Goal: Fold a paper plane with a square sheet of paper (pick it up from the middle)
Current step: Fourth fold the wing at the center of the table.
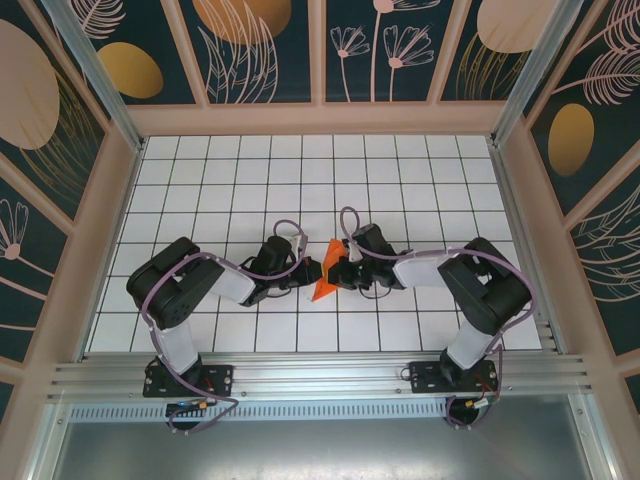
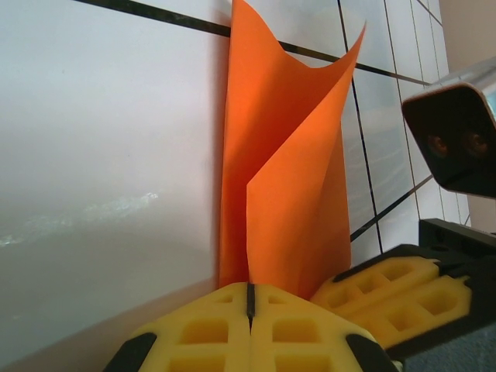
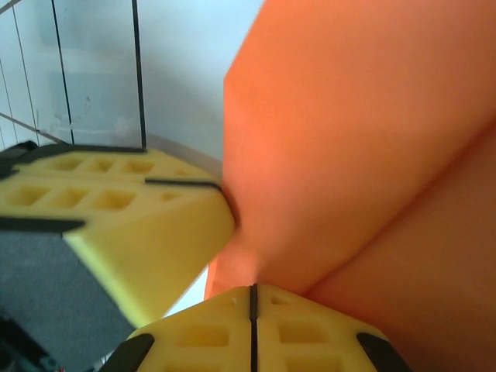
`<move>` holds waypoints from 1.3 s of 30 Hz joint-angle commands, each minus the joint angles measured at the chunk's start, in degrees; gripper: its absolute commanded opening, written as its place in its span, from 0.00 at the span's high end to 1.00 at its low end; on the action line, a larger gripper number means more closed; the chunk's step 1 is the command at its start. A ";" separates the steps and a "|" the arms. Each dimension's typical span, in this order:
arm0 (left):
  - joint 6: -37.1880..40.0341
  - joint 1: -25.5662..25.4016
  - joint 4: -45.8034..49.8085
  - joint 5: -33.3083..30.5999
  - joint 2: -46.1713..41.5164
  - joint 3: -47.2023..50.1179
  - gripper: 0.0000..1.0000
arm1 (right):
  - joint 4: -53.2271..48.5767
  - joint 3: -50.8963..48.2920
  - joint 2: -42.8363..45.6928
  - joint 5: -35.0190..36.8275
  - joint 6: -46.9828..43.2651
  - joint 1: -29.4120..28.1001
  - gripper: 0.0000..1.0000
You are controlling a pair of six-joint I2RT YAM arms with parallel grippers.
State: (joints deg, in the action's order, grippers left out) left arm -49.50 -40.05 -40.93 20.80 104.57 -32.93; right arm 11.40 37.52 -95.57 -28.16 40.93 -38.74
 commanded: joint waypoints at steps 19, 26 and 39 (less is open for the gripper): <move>2.66 0.81 7.49 -1.63 0.24 -3.05 1.00 | -15.74 2.27 0.65 14.12 -7.69 -0.19 0.93; 3.70 1.65 8.59 -2.24 -0.23 -4.33 1.00 | -19.86 4.43 0.13 14.19 -11.90 0.04 0.93; 2.12 1.73 4.42 -0.24 2.58 -3.72 1.00 | -20.32 8.14 0.83 13.00 -11.48 0.07 0.91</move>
State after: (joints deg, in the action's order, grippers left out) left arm -47.59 -38.65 -35.42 20.67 104.75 -36.45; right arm -5.98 43.42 -93.73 -16.82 30.28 -38.79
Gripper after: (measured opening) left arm 0.065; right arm 0.087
